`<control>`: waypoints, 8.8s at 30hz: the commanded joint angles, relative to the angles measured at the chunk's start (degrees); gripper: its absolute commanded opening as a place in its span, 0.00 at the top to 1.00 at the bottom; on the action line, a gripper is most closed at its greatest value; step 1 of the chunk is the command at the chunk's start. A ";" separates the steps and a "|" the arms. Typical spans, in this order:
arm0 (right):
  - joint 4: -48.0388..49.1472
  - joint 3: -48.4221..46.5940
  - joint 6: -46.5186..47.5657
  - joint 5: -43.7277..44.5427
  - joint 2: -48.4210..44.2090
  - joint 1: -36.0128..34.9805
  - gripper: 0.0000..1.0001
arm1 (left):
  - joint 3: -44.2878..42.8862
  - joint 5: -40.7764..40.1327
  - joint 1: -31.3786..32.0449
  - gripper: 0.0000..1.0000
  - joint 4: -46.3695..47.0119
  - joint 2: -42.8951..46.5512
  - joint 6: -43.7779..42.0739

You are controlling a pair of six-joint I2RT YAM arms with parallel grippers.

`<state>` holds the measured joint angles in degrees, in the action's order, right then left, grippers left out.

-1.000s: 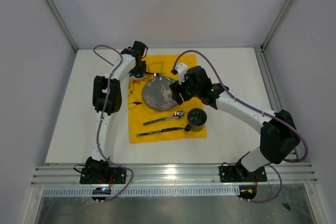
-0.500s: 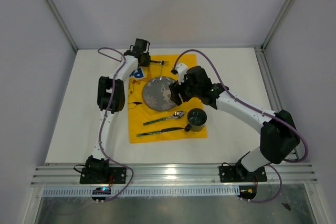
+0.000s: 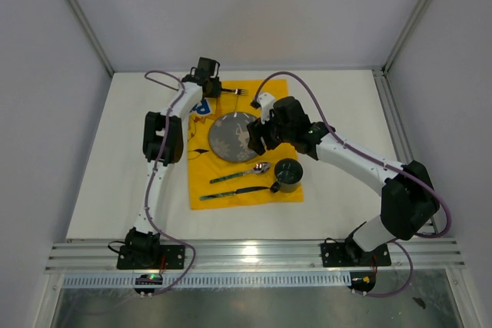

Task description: Set the dinner table for one person

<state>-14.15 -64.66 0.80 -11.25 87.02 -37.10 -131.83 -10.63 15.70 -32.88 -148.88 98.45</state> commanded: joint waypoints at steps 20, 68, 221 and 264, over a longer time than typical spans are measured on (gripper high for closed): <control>4.13 1.91 -3.52 -2.38 -1.86 -0.60 0.30 | 5.79 6.94 -0.41 0.64 8.80 -1.77 -6.25; 6.33 3.67 -5.63 -1.85 -0.36 -7.11 0.30 | 2.63 21.80 3.28 0.62 9.68 -2.56 -9.86; -2.55 2.26 -14.33 9.22 -14.16 -11.24 0.30 | 64.68 -4.66 7.67 0.63 -21.96 44.64 -46.60; -1.41 1.12 -14.86 8.61 -12.84 -11.24 0.30 | 41.66 3.95 21.91 0.66 -22.66 29.70 -43.70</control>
<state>-17.43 -61.93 -13.72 -2.59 74.39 -48.05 -88.05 -7.46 36.82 -58.02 -119.02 53.67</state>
